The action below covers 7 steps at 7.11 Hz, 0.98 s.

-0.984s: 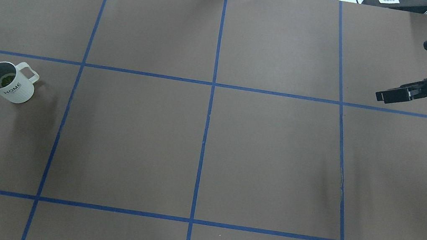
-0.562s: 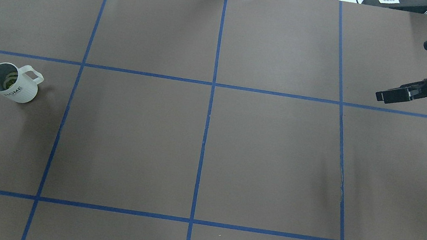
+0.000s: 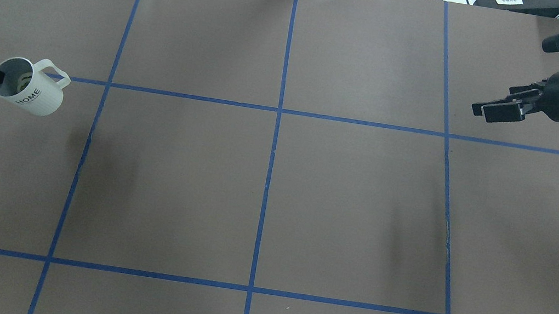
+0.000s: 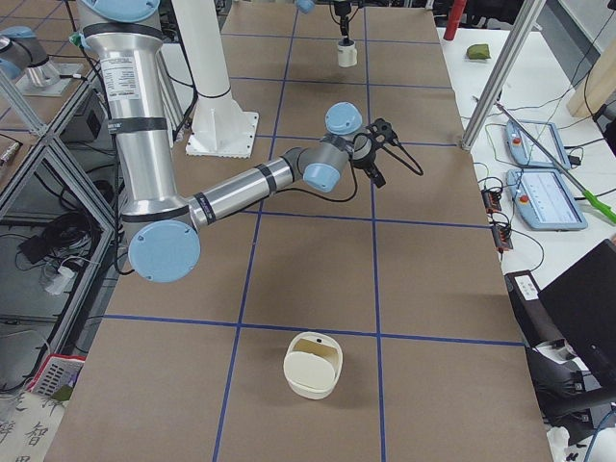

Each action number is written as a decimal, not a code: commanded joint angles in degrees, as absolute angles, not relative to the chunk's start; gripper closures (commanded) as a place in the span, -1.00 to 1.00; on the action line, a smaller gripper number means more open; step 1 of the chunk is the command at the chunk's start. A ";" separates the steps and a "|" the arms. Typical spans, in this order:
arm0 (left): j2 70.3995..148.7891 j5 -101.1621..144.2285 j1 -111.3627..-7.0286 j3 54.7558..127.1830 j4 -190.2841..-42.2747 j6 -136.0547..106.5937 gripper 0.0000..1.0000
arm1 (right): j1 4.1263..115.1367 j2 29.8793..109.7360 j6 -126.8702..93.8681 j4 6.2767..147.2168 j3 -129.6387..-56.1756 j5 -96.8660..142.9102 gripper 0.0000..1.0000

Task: Left arm hands cup to right arm to dump lemon

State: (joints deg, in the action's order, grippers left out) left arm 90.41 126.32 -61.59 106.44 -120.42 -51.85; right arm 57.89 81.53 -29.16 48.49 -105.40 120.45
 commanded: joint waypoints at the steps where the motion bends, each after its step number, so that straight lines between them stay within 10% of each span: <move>1: 100.58 126.92 -62.67 108.72 -111.82 -73.28 1.00 | 50.15 81.21 -29.44 38.54 -105.12 107.23 -0.97; 7: 123.54 118.07 -52.95 100.73 -109.95 -121.70 1.00 | 31.48 64.44 -27.61 37.44 -102.84 75.81 -0.91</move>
